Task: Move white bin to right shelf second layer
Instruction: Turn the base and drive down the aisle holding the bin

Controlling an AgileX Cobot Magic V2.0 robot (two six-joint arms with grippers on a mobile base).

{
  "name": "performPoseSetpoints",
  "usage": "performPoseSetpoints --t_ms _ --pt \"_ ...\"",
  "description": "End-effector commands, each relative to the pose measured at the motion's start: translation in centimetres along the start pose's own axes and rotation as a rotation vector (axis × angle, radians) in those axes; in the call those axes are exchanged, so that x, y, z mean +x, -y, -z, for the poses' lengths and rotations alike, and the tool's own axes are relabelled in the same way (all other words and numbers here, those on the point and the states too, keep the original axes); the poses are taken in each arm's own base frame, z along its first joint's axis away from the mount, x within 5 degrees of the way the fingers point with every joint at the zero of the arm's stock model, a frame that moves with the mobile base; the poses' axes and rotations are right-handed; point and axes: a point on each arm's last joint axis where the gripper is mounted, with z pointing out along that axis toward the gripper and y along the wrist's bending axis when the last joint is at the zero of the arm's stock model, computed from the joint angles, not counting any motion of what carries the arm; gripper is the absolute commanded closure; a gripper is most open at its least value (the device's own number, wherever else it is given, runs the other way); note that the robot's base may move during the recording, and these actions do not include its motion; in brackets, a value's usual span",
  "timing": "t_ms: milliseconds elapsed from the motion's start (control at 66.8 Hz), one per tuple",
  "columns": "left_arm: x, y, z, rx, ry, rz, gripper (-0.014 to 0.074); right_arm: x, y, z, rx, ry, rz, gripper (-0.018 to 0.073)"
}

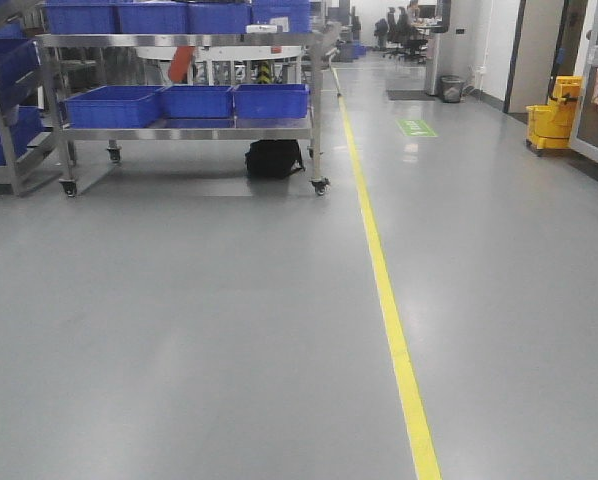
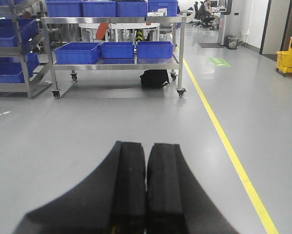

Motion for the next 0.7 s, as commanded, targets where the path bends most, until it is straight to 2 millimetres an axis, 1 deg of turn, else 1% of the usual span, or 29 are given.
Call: performPoseSetpoints --t_ms 0,688 --pt "0.36 -0.01 0.00 0.000 0.068 0.009 0.0512 -1.49 -0.16 0.65 -0.013 0.115 -0.005 0.0511" --pt "0.36 -0.01 0.00 0.000 0.068 0.009 0.0512 -1.49 -0.16 0.65 -0.013 0.115 -0.005 0.0511"
